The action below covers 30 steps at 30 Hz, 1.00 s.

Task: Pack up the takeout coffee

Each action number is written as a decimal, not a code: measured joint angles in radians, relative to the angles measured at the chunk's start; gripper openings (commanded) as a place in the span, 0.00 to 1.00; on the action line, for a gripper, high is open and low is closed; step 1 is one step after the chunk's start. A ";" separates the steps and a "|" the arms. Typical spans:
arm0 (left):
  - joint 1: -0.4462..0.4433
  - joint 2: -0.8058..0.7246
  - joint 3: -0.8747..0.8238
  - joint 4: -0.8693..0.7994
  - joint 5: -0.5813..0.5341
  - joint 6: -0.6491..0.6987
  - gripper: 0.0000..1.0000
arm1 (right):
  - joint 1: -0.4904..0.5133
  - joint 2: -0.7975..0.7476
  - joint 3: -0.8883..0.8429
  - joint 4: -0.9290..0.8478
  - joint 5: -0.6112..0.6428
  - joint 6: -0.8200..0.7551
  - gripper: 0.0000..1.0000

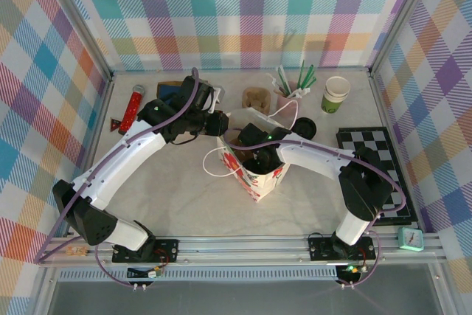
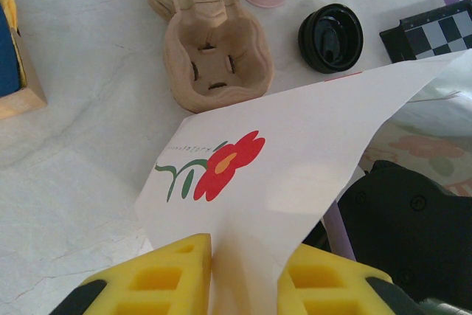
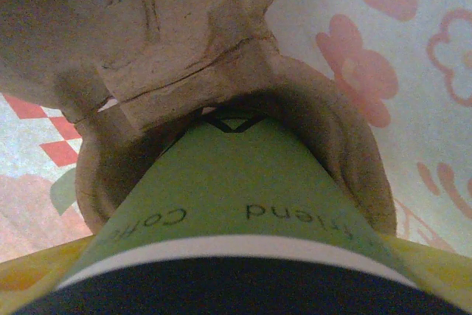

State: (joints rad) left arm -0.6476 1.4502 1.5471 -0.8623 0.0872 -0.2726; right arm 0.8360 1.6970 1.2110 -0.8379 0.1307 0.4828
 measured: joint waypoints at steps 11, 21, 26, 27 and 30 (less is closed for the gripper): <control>0.000 -0.002 0.000 0.000 0.000 0.000 0.23 | 0.001 -0.005 -0.008 0.012 0.007 0.000 0.25; 0.000 -0.002 0.000 0.000 -0.002 0.001 0.33 | 0.001 -0.001 -0.006 0.015 0.010 0.000 0.26; 0.000 -0.002 0.000 -0.001 -0.012 0.000 0.48 | 0.000 0.009 0.003 0.010 0.010 0.000 0.26; 0.000 -0.002 0.000 -0.001 -0.014 0.000 0.48 | 0.000 0.011 0.005 0.010 0.010 -0.001 0.26; 0.000 -0.002 0.001 -0.001 -0.024 -0.001 0.50 | -0.002 0.025 0.018 0.002 0.009 -0.002 0.26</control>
State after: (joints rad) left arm -0.6476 1.4487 1.5482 -0.8631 0.0631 -0.2733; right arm 0.8341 1.7218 1.2293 -0.8360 0.1398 0.4805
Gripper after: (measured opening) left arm 0.493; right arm 0.830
